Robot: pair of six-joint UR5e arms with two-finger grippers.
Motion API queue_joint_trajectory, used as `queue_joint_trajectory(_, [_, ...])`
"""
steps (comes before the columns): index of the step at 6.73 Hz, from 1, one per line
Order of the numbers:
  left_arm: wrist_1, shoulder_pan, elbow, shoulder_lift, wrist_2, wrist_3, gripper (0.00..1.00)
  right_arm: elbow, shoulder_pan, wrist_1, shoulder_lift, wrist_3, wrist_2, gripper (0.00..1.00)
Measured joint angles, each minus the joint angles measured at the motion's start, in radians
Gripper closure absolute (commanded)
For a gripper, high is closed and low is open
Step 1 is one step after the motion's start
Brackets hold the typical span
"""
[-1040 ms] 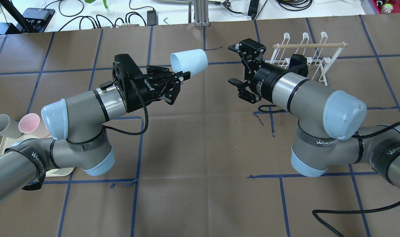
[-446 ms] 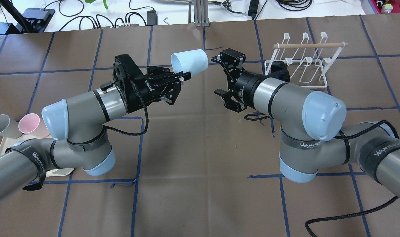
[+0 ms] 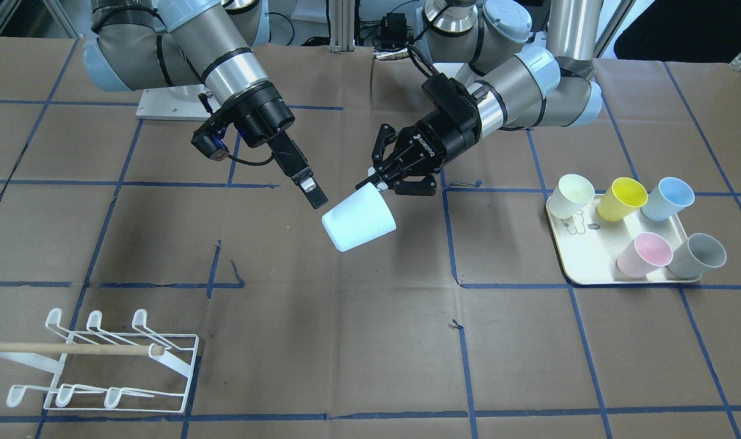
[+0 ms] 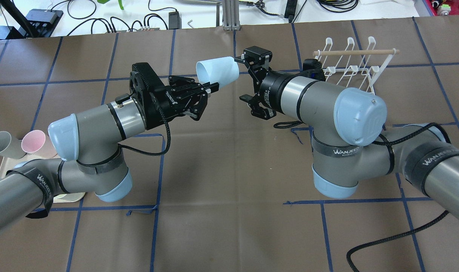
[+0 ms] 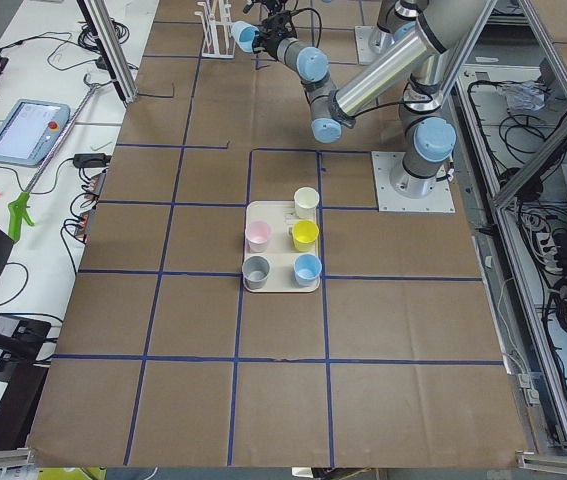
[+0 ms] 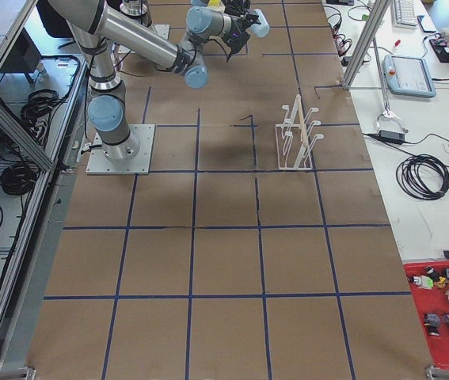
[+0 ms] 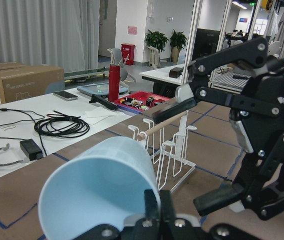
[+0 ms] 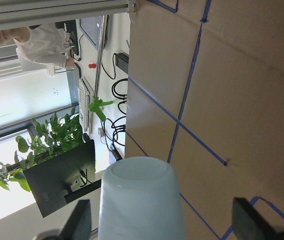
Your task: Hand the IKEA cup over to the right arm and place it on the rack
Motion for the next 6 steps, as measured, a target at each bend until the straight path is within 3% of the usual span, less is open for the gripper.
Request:
queue_joint_trajectory(3, [0.001, 0.0, -0.001, 0.0, 0.0, 0.0, 0.96, -0.102, 0.018, 0.01, 0.085, 0.0, -0.003, 0.0])
queue_joint_trajectory(6, [0.043, 0.0, -0.032, 0.0, 0.002, -0.002, 0.96, -0.117, 0.032, 0.011, 0.113, 0.001, -0.005, 0.0])
